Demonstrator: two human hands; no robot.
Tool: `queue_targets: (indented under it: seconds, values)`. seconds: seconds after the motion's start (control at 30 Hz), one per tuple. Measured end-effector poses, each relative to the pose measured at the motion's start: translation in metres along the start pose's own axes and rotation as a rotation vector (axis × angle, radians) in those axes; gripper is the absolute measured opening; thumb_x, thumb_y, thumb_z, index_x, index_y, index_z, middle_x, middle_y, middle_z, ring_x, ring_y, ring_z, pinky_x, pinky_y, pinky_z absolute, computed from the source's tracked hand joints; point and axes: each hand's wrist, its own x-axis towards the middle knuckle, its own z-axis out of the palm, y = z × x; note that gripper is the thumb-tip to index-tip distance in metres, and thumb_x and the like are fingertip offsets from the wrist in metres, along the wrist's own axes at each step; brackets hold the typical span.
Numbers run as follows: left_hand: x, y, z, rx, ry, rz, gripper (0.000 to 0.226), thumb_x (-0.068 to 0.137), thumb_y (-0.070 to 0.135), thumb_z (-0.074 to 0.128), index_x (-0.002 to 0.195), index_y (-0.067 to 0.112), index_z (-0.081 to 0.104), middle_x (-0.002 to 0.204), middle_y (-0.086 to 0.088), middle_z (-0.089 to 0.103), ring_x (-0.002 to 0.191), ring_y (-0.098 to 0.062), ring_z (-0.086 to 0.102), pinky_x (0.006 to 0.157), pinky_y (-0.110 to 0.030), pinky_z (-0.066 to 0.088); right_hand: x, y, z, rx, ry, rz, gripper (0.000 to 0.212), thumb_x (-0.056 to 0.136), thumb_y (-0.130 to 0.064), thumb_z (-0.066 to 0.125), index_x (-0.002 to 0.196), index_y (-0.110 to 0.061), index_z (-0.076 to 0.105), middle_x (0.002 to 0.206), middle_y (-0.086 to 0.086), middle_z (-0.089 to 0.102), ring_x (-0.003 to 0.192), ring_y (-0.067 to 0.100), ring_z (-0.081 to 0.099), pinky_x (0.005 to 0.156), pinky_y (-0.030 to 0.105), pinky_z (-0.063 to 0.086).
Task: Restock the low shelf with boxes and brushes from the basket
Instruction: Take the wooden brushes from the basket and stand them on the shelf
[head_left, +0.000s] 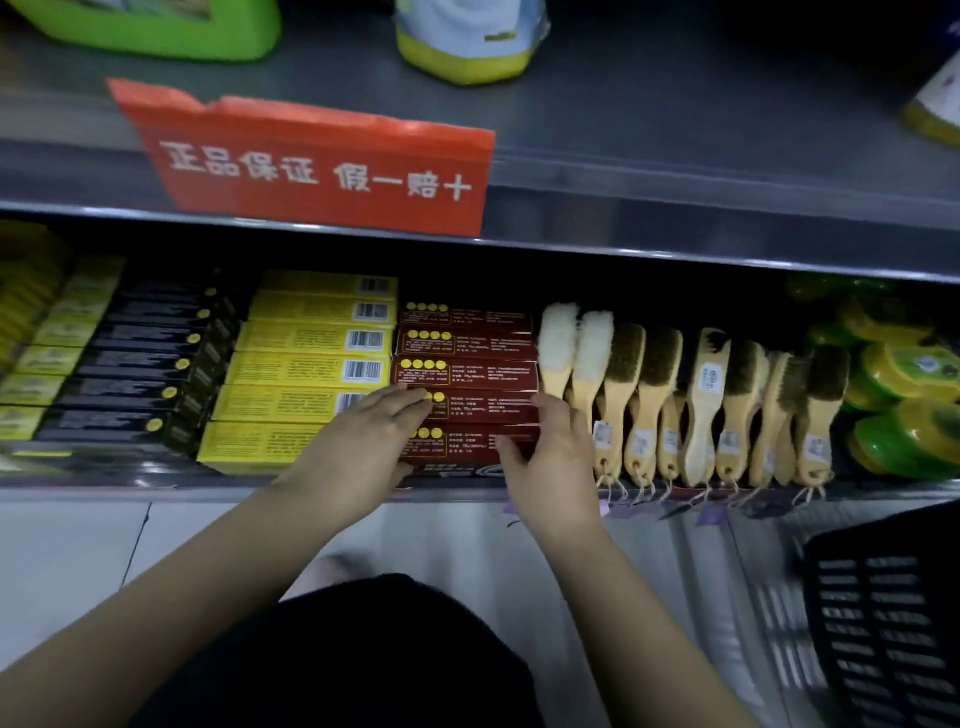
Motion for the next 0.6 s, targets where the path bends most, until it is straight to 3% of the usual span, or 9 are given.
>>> queue_targets:
  seconds: [0.07,0.13,0.23,0.3,0.4,0.5,0.6]
  values:
    - [-0.012,-0.012,-0.006,-0.083,0.053,-0.048,0.074,0.086,0.030,0.065,0.148,0.018,0.025,0.155,0.003,0.025,0.142,-0.013,0.020,0.111,-0.018,0.010,0.000,-0.024,0.010,-0.056,-0.031,-0.160,0.047,0.088,-0.026,0.060,0.132,-0.018,0.043,0.126,0.000,0.040,0.118,0.014,0.038,0.094,0.019,0.029]
    - [-0.028,-0.027,-0.011,-0.131,0.103,-0.119,0.076,0.083,0.028,0.069,0.146,0.015,0.029,0.152,0.000,0.030,0.140,-0.016,0.026,0.110,-0.022,0.017,0.001,-0.049,0.027,-0.053,-0.218,-0.295,0.046,0.090,-0.028,0.057,0.133,-0.019,0.044,0.132,0.000,0.038,0.124,0.016,0.035,0.097,0.018,0.025]
    - [-0.045,-0.048,-0.012,-0.137,0.097,-0.226,0.082,0.084,0.031,0.069,0.148,0.008,0.023,0.155,-0.008,0.024,0.142,-0.022,0.022,0.112,-0.029,0.021,0.002,-0.073,0.055,-0.172,-0.453,-0.446,0.061,0.091,-0.032,0.057,0.144,-0.017,0.032,0.151,0.002,0.024,0.139,0.020,0.020,0.112,0.028,0.016]
    - [-0.050,-0.058,-0.008,-0.140,0.044,-0.270,0.083,0.086,0.029,0.066,0.149,0.006,0.017,0.156,-0.009,0.019,0.144,-0.021,0.018,0.113,-0.026,0.017,0.002,-0.079,0.072,-0.336,-0.532,-0.519,0.070,0.091,-0.033,0.057,0.148,-0.016,0.021,0.158,0.003,0.011,0.144,0.019,0.009,0.116,0.034,0.005]
    - [-0.054,-0.067,0.001,-0.125,0.037,-0.282,0.073,0.088,0.014,0.062,0.148,0.006,0.021,0.156,-0.009,0.019,0.144,-0.021,0.020,0.112,-0.024,0.019,0.001,-0.076,0.088,-0.471,-0.562,-0.581,0.071,0.094,-0.029,0.052,0.150,-0.015,0.012,0.159,0.002,0.001,0.146,0.018,0.002,0.116,0.032,-0.004]
    - [-0.057,-0.070,0.008,-0.125,0.106,-0.289,0.066,0.088,0.001,0.054,0.147,0.008,0.026,0.156,-0.008,0.020,0.142,-0.021,0.023,0.111,-0.025,0.025,0.000,-0.074,0.091,-0.477,-0.509,-0.615,0.065,0.096,-0.024,0.049,0.150,-0.017,0.015,0.159,0.002,0.005,0.146,0.019,0.007,0.117,0.030,-0.001]
    - [-0.061,-0.069,0.005,-0.208,0.168,-0.266,0.061,0.090,0.005,0.055,0.146,0.009,0.032,0.155,-0.006,0.026,0.141,-0.018,0.026,0.109,-0.020,0.022,0.001,-0.079,0.088,-0.495,-0.512,-0.590,0.064,0.095,-0.028,0.052,0.149,-0.019,0.020,0.159,0.000,0.010,0.145,0.017,0.011,0.117,0.032,0.002]
